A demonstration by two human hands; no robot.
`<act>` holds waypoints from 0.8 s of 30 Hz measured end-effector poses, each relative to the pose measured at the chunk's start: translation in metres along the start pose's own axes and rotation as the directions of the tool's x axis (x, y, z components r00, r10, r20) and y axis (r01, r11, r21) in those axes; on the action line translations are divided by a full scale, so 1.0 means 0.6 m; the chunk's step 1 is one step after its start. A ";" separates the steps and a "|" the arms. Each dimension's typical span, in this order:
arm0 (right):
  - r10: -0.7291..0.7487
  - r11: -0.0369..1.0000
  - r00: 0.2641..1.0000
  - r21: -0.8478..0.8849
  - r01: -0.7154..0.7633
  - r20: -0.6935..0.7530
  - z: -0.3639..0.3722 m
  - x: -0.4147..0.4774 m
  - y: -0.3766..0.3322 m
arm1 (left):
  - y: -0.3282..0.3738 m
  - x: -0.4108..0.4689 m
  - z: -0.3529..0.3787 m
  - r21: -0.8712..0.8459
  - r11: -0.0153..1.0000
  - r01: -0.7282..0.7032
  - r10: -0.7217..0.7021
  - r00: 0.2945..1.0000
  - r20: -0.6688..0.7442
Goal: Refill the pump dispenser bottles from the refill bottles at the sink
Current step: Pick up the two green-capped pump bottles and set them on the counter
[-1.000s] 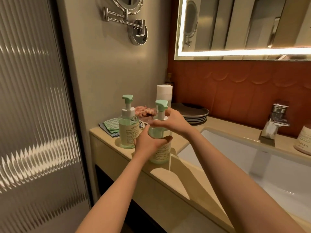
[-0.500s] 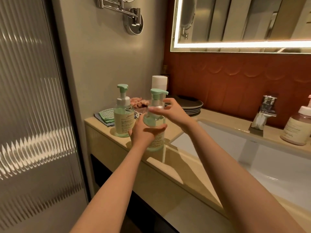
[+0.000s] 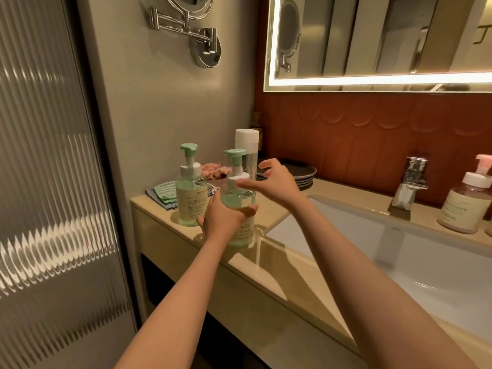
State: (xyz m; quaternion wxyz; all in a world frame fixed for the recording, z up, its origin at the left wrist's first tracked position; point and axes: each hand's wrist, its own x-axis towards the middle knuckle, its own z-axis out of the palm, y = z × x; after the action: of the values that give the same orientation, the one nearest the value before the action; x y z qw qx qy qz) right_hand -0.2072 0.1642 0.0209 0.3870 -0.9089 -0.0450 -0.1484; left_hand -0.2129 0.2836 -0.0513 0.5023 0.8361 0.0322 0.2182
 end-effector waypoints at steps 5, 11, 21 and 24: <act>-0.056 0.993 0.997 -0.111 0.049 -0.055 0.043 0.000 -0.029 | -0.007 0.011 -0.001 0.031 0.999 0.009 -0.010 1.000 0.020; -0.115 0.992 0.993 -0.046 0.115 -0.005 0.018 0.018 -0.032 | -0.002 0.006 -0.001 0.039 0.999 0.022 -0.023 0.999 0.029; -0.109 0.973 0.910 0.230 0.015 0.400 -0.003 0.010 -0.065 | -0.006 0.013 -0.002 0.012 1.000 -0.003 0.002 1.000 0.027; -0.084 0.986 0.977 -0.122 0.110 0.198 0.030 0.018 -0.058 | -0.003 0.013 -0.003 0.017 0.999 0.035 -0.035 0.999 0.030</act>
State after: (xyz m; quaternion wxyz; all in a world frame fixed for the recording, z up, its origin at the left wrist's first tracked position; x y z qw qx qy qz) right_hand -0.1998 0.2010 0.0366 0.3119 -0.9394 -0.1166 -0.0812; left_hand -0.2061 0.2880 -0.0498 0.4996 0.8427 0.0410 0.1962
